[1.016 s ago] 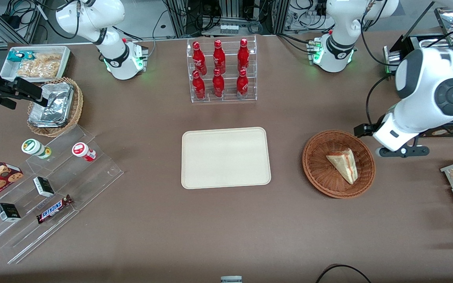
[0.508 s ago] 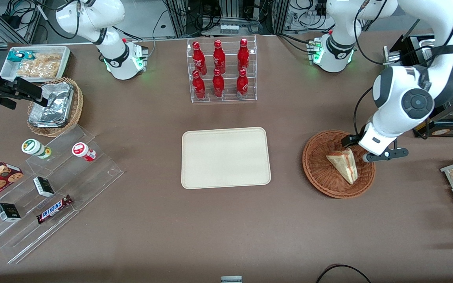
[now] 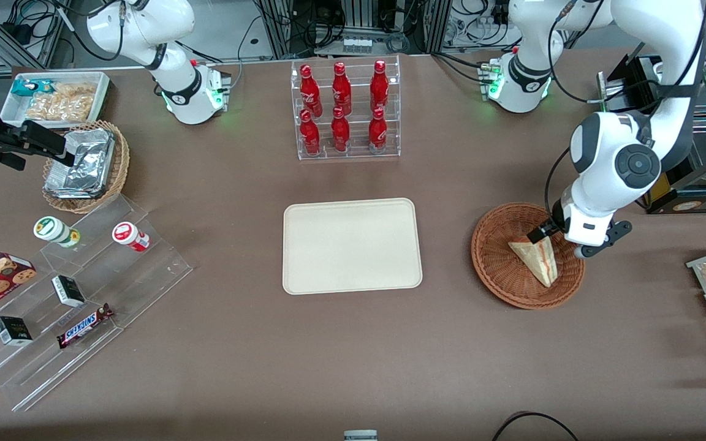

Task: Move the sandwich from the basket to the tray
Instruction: 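Lower the left gripper and close it on the wrapped sandwich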

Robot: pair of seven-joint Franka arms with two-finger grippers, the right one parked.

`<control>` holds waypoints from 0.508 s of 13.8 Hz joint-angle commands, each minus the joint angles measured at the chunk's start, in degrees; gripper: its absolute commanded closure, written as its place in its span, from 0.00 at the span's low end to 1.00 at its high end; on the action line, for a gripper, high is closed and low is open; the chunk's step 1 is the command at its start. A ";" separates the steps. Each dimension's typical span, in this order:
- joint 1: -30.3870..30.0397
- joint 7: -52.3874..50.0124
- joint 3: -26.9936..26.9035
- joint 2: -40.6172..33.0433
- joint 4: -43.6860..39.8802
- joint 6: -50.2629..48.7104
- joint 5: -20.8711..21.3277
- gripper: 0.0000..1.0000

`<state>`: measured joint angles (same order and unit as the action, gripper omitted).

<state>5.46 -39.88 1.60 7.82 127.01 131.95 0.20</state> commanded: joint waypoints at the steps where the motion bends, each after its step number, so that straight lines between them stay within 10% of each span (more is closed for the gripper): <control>1: 0.17 -3.01 -0.02 2.98 -2.20 1.12 -0.99 0.00; 7: 0.08 -2.75 -0.02 9.48 -6.51 1.21 -0.90 0.00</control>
<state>5.44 -41.88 1.60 13.90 123.56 133.01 0.00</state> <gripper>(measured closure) 0.000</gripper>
